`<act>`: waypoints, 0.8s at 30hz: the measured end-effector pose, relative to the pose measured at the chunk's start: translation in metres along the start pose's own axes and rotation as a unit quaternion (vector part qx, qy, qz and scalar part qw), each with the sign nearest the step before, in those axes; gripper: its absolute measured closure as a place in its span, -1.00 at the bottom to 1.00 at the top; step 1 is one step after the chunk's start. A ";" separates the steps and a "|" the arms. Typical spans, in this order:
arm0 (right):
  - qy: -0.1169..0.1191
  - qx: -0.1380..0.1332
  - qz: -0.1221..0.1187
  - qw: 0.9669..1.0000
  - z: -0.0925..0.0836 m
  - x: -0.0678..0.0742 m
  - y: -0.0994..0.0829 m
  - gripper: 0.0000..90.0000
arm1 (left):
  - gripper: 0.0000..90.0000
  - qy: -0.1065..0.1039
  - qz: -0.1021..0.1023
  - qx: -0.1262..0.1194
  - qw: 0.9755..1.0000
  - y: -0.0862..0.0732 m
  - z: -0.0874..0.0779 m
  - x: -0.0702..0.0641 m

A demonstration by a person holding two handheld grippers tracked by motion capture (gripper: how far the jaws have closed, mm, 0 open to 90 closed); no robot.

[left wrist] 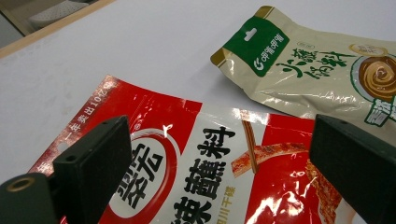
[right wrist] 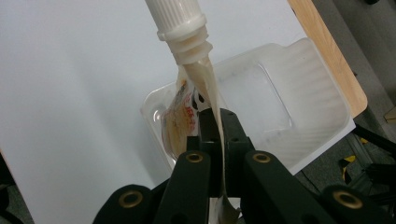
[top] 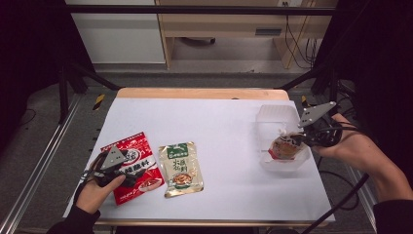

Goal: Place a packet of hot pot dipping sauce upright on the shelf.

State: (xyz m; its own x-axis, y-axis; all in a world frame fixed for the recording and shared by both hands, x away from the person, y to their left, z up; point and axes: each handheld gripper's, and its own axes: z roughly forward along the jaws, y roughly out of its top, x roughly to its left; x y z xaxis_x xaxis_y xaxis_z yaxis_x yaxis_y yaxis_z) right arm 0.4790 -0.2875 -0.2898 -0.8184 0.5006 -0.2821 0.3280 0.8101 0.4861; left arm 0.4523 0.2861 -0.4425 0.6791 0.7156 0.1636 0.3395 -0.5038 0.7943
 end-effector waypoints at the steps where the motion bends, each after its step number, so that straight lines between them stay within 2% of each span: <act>1: 0.002 -0.001 -0.001 1.000 0.000 0.000 0.000 1.00 | -0.87 0.000 0.000 0.000 1.000 0.000 0.000 0.000; 24: 0.019 -0.003 -0.006 1.000 -0.004 0.002 0.001 1.00 | -0.87 0.000 0.001 0.003 1.000 0.000 0.001 -0.001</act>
State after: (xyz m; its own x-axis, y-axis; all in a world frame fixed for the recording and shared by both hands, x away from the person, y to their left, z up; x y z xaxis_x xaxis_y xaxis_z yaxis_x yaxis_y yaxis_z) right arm 0.4760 -0.2868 -0.2867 -0.8396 0.4783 -0.2576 0.3145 0.8146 0.4874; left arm 0.4523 0.2855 -0.4431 0.6799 0.7143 0.1658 0.3410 -0.5081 0.7909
